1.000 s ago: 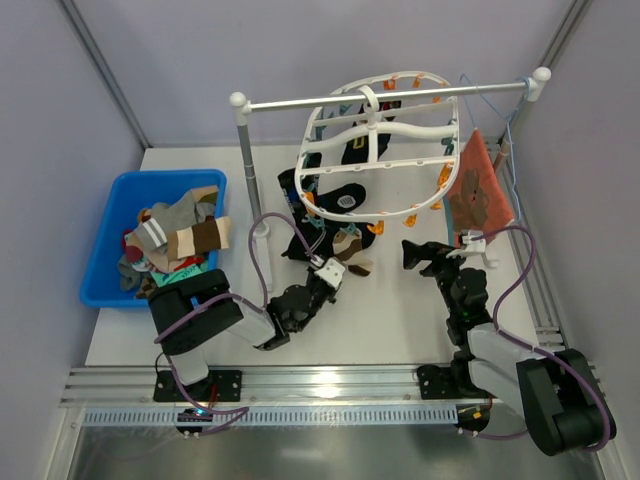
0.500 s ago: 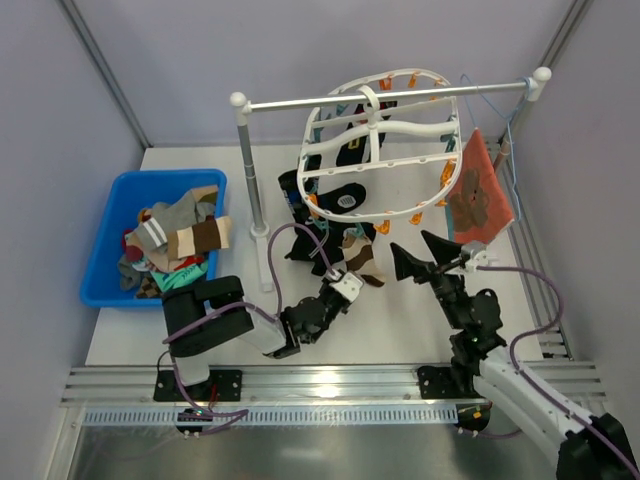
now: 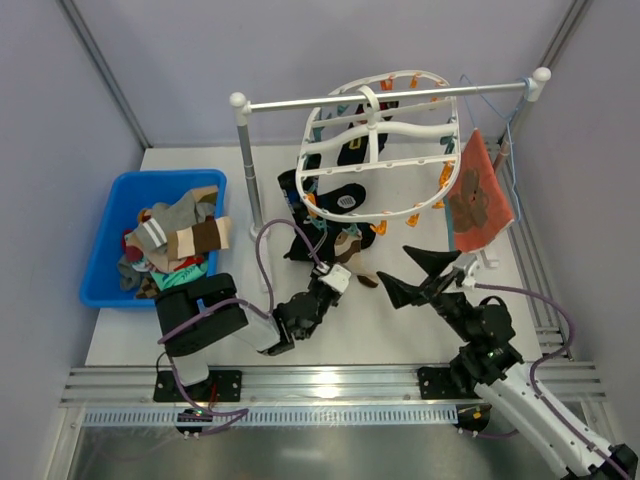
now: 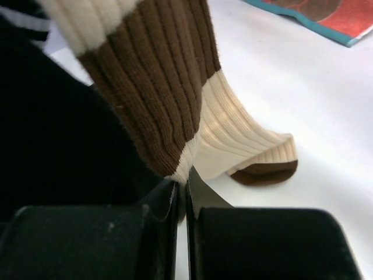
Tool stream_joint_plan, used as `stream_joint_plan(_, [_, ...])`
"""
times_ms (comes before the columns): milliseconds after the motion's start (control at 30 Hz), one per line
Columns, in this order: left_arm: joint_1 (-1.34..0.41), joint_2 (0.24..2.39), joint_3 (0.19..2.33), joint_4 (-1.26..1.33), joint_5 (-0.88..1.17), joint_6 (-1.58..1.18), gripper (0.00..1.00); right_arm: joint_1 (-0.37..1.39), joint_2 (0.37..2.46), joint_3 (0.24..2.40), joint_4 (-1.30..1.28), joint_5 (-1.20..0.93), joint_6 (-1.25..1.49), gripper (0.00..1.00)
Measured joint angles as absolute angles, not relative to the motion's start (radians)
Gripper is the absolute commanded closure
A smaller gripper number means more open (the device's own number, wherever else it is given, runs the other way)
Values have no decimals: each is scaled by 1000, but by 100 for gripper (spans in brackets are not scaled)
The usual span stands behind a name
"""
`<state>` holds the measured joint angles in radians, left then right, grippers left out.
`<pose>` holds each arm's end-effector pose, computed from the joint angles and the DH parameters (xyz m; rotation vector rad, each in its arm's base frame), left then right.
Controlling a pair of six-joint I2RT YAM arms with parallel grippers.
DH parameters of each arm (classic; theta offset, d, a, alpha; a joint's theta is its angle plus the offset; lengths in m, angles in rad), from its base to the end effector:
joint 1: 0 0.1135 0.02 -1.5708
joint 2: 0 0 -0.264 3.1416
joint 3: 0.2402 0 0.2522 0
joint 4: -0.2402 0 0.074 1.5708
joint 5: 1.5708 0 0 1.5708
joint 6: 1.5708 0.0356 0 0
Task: Remove the socks clipped to the hanger
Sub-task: Remove the sock from the hanger.
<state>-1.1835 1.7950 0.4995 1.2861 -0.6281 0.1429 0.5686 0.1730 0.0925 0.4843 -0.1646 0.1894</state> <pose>0.1349 -0.2753 0.1505 0.5471 1.4901 -0.3183 0.0889 0.0638 0.2419 -0.3725 1.1476 0.7627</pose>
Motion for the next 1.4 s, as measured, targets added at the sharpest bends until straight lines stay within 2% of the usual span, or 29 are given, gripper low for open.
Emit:
stream_joint_plan(133, [-1158,1761,462,1287,-628,128,100,708,362,201,446,-100,126,10])
stream_joint_plan(300, [-1129,1737,430,1288,-623,94,100,1031,530,313,440,139,-9,9])
stream_joint_plan(467, [-1113,1719,412,1288,-622,76,100,1209,703,420,460,377,-115,8])
stream_joint_plan(667, [-1110,1694,383,1289,-616,58,100,1241,839,519,468,557,-184,8])
stream_joint_plan(933, [-1103,1690,373,1290,-603,50,100,1248,912,611,509,702,-239,4])
stream_joint_plan(1400, [-1104,1690,373,1290,-580,31,100,1160,974,665,494,673,-234,2])
